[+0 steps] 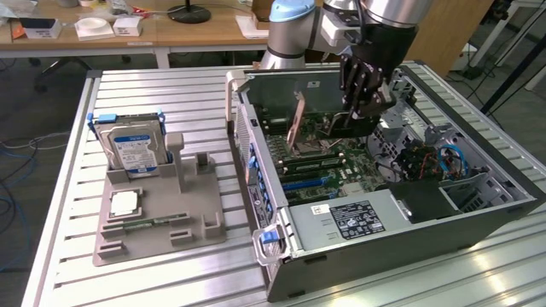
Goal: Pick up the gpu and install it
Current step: 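Insert the gpu into the slot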
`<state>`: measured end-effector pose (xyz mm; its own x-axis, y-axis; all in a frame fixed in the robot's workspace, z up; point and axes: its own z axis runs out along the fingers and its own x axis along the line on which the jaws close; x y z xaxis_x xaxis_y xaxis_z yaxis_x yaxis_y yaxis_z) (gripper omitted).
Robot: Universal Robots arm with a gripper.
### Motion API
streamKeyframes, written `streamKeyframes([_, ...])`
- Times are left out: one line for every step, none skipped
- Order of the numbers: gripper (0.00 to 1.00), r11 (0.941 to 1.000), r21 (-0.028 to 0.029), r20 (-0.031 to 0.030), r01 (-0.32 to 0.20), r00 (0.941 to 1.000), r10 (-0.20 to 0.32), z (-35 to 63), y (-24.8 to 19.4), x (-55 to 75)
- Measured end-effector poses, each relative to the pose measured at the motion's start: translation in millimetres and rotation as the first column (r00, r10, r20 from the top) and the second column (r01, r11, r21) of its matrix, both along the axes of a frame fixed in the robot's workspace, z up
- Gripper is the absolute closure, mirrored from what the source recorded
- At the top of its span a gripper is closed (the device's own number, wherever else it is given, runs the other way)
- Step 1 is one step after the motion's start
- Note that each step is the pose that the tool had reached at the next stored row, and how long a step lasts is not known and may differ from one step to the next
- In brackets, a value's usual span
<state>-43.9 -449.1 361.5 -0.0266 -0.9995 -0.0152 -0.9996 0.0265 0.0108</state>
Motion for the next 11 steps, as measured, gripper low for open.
streamKeyframes([0.74, 1.0000, -0.0002, 0.0001, -0.001, 1.0000, 0.001, -1.1, 0.0, 0.0])
streamKeyframes([0.74, 1.0000, -0.0001, 0.0002, -0.002, 1.0000, 0.002, -2.3, 0.0, 0.0])
streamKeyframes([0.74, 1.0000, -0.0001, 0.0002, -0.002, 1.0000, 0.002, -3.4, 0.0, 0.0])
streamKeyframes([0.74, 1.0000, -0.0001, 0.0003, -0.003, 1.0000, 0.003, -4.4, 0.0, 0.0])
streamKeyframes([0.74, 1.0000, -0.0001, 0.0003, -0.003, 1.0000, 0.003, -5.4, 0.0, 0.0])
streamKeyframes([0.74, 1.0000, -0.0001, 0.0010, -0.005, 1.0000, 0.005, -6.5, 0.0, 0.1])
streamKeyframes([0.74, 1.0000, -0.0001, 0.0028, -0.009, 1.0000, 0.009, -7.6, 0.0, -0.1])
streamKeyframes([0.74, 0.9999, -0.0002, 0.0048, -0.011, 0.9999, 0.011, -8.3, 0.0, -0.1])
streamKeyframes([0.74, 0.9999, -0.0005, 0.0078, -0.013, 0.9999, 0.013, -8.5, 0.0, -0.2])
streamKeyframes([0.74, 0.9999, -0.0005, 0.0118, -0.014, 0.9998, 0.014, -8.7, 0.0, -0.2])
streamKeyframes([0.74, 0.9999, -0.0006, 0.0151, -0.014, 0.9998, 0.014, -9.1, 0.0, -0.4])
